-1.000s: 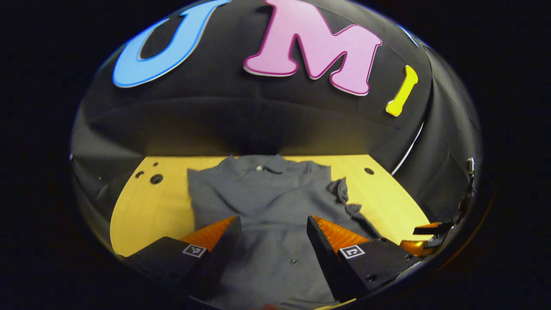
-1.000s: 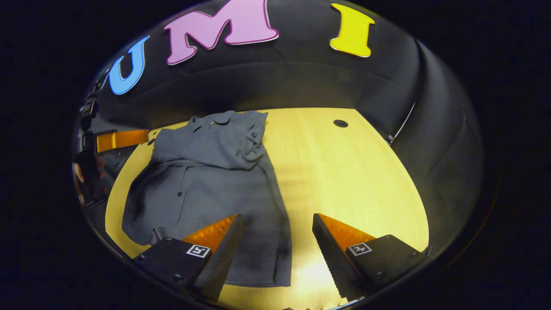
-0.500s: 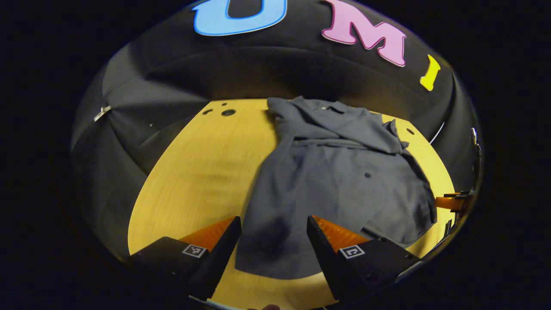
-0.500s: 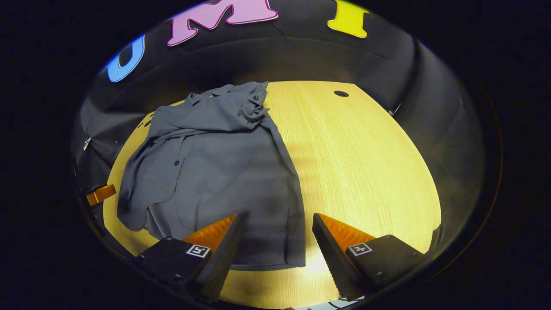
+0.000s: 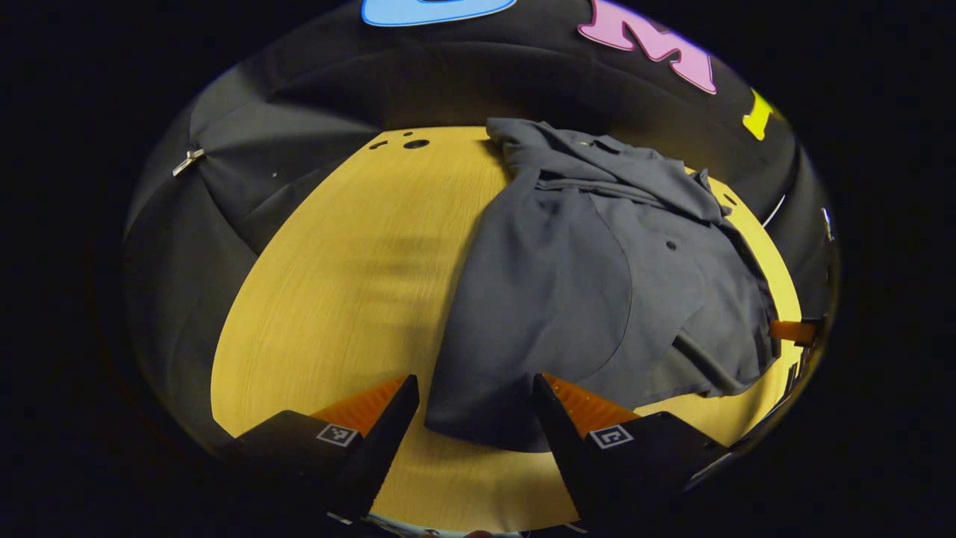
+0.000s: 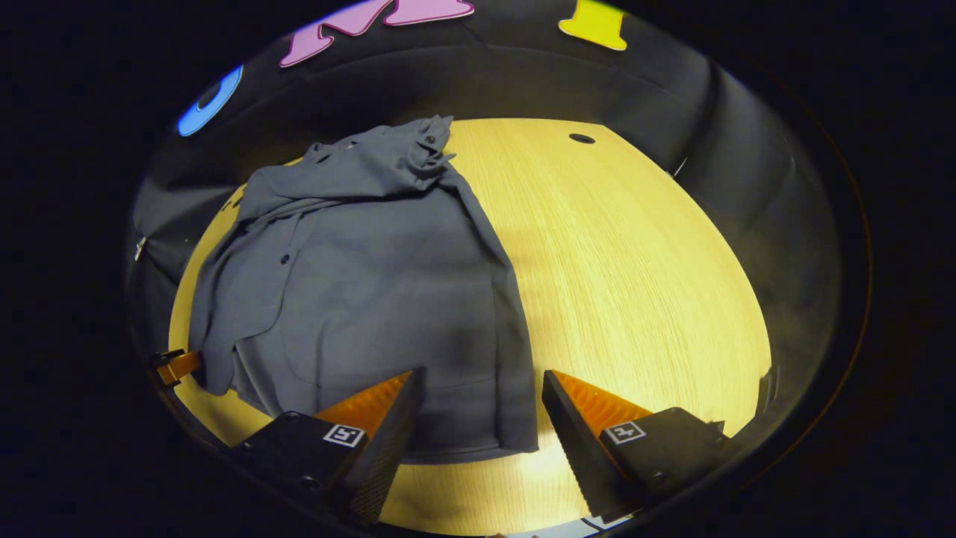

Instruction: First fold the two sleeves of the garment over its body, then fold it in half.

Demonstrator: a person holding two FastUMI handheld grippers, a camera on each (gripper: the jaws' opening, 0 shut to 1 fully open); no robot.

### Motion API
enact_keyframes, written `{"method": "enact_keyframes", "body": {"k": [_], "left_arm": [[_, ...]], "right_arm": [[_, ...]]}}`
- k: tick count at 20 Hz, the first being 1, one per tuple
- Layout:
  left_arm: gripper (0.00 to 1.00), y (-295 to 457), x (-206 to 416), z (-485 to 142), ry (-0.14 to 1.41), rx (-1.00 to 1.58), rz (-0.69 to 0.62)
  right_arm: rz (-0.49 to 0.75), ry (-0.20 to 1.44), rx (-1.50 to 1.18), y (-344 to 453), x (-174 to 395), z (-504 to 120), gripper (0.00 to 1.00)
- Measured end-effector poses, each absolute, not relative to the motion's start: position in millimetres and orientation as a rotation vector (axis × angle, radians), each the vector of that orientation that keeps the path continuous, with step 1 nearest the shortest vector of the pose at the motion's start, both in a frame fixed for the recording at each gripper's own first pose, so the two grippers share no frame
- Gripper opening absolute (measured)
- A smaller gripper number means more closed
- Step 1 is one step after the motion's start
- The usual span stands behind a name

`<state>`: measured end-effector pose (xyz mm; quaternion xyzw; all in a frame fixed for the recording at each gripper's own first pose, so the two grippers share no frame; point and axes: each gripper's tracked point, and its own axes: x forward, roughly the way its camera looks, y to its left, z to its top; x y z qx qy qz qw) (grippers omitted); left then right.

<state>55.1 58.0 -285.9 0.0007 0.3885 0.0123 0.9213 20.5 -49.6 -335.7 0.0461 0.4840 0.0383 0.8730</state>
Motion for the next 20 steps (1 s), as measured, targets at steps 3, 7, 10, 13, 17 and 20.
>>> {"method": "enact_keyframes", "body": {"k": [3, 7, 10, 13, 17, 20], "left_arm": [[0.96, 57.8, 56.6, -290.5, 0.809, 0.008, 0.02], [0.98, 57.8, 55.7, -295.0, 0.813, -0.009, 0.019], [0.9, 53.2, 57.6, -294.2, 0.811, -0.002, 0.009], [0.73, 39.9, 58.9, -295.6, 0.814, 0.012, -0.023], [0.26, 25.9, 59.8, -295.1, 0.809, 0.024, -0.054], [0.11, 17.6, 60.6, -294.3, 0.811, -0.02, -0.071]], "right_arm": [[0.064, 1.043, 0.101, -49.8, 20.3, -346.1, 1.0], [0.073, 1.039, 0.086, -47.1, 21.0, -346.7, 1.0], [0.065, 1.039, 0.092, -46.1, 20.1, -345.7, 0.99], [0.103, 1.061, 0.081, -32.3, 20.2, -345.8, 0.77], [0.167, 1.066, 0.072, -15.6, 20.2, -343.8, 0.22], [0.179, 1.069, 0.084, -12.3, 19.4, -342.8, 0.09]]}}
